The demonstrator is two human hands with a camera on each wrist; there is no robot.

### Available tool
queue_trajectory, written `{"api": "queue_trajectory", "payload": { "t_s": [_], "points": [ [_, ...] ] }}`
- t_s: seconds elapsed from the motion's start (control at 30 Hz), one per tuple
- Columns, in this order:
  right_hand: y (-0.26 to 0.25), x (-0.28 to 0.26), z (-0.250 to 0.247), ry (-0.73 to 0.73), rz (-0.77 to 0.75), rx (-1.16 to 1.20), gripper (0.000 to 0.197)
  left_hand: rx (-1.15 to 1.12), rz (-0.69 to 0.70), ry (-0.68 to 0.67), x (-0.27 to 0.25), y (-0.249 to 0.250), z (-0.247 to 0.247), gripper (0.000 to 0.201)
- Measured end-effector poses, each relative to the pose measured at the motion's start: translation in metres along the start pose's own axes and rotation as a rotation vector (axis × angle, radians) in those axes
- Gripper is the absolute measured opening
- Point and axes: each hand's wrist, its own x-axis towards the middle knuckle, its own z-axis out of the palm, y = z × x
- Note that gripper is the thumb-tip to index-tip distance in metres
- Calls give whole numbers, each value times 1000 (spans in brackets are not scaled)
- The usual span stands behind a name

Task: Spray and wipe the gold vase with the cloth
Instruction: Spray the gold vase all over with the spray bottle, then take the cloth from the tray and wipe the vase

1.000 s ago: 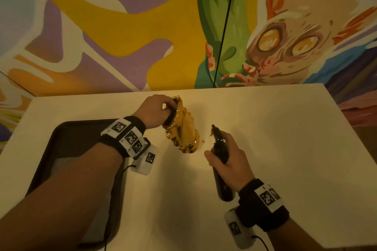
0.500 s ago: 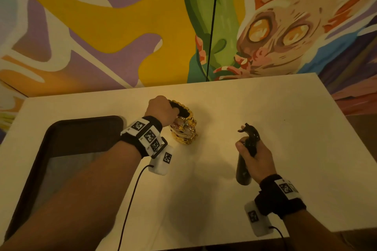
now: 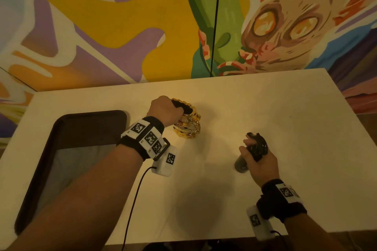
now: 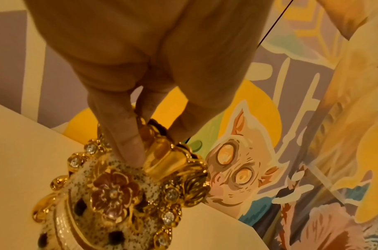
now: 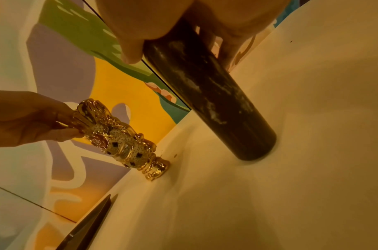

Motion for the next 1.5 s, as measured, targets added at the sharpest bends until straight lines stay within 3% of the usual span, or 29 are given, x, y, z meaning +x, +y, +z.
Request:
{"api": "queue_trajectory", "payload": {
  "t_s": [0.2,0.3,0.47,0.57,0.63,0.73,0.83,0.9,0.97,1.07,1.17,1.3,1.43,1.5],
  "points": [
    [1,-9,2,-33,-36,-31,34,45,18,-19,0,-6,5,50],
    [-5,-12,1,-42,-25,-80,48,85,63,-4,-5,-6,3,46],
    [7,-26,-16,10,79,-129,80,18,119,13,-17,-7,-2,34],
    [19,-46,-24,4,278,-270,90,-12,144,29,-22,-12,-5,27],
    [29,-54,-27,-29,418,-402,86,-57,186,67,-28,-17,-9,24],
    [38,-63,-25,-316,485,-510,56,-121,124,112,-35,-55,-18,24],
    [32,-69,-3,-543,392,-573,38,24,-160,17,-32,-143,-17,38],
    [19,-77,21,-552,299,-569,30,165,-351,-90,-35,-203,-18,56],
    [-3,-84,51,-529,205,-531,24,280,-454,-200,-40,-249,-19,69],
    [-31,-84,100,-652,54,-537,20,319,-565,-272,-46,-294,-17,75],
    [-52,-77,152,-750,-29,-531,17,336,-550,-298,-46,-313,-10,75],
    [-72,-73,212,-828,-73,-536,16,396,-436,-279,-46,-322,-9,43],
    [-83,-70,254,-874,-74,-542,20,156,-438,-253,-52,-325,-24,31],
    [-85,-71,270,-905,-52,-537,29,-13,-378,-230,-58,-320,-35,14]
  ]
}}
